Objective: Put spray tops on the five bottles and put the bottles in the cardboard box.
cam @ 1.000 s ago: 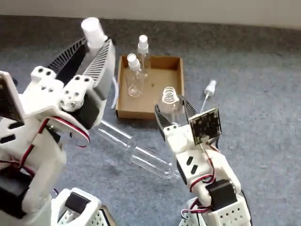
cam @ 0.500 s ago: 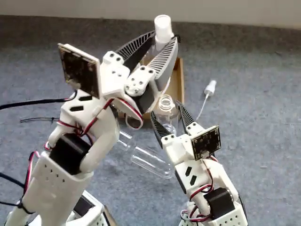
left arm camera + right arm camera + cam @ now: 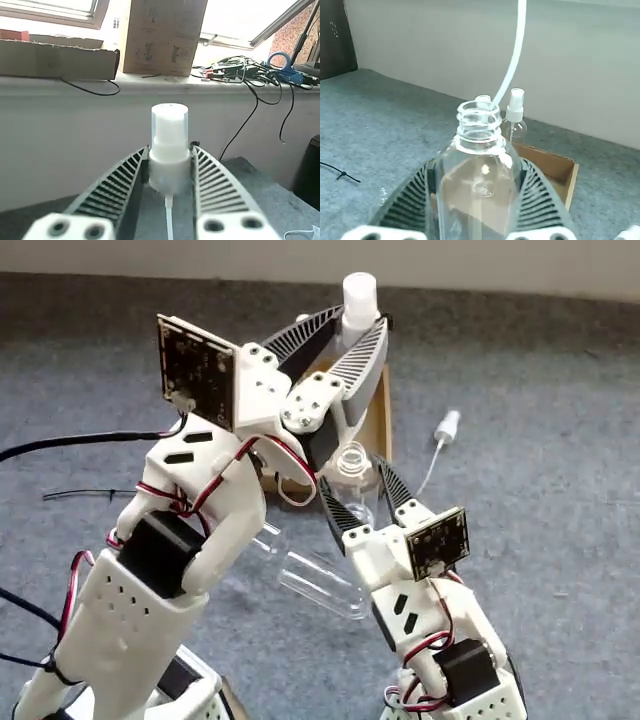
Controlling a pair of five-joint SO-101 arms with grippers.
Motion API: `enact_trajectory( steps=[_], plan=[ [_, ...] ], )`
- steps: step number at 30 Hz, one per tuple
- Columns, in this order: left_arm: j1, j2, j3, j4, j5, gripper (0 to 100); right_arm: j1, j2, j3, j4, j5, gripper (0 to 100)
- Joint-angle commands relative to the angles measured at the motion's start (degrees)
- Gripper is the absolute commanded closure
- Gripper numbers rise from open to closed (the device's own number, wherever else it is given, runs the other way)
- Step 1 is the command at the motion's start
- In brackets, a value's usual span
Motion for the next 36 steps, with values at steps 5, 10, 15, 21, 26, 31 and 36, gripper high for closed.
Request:
enact_trajectory(
  steps=[5, 10, 15, 21, 26, 31, 36],
  plan=[
    [2.1, -3.2, -7.9, 4.9, 1.2, 96, 0.0, -0.2, -0.7, -1.2, -0.4, 99.5],
    [4.6, -2.9, -8.0, 6.8, 1.1, 96, 0.0, -0.2, -0.7, -1.2, -0.4, 99.5],
    [5.0, -2.8, -4.1, 6.4, 0.9, 96, 0.0, -0.5, -0.7, -1.0, -0.4, 99.5],
    [3.7, -2.8, -1.5, 6.4, 0.9, 96, 0.0, -0.6, -0.7, -1.0, -0.5, 99.5],
    [2.7, -2.8, -2.0, 5.5, 0.9, 96, 0.0, -0.6, -0.7, -1.0, -0.5, 99.5],
    [2.7, -2.8, -2.1, -0.1, 0.4, 96, 0.0, -0.5, -0.6, -1.0, -0.5, 99.5],
    [2.8, -2.7, -2.0, -0.2, -2.7, 96, 0.0, -0.5, -0.6, -1.0, -0.4, 99.5]
  ],
)
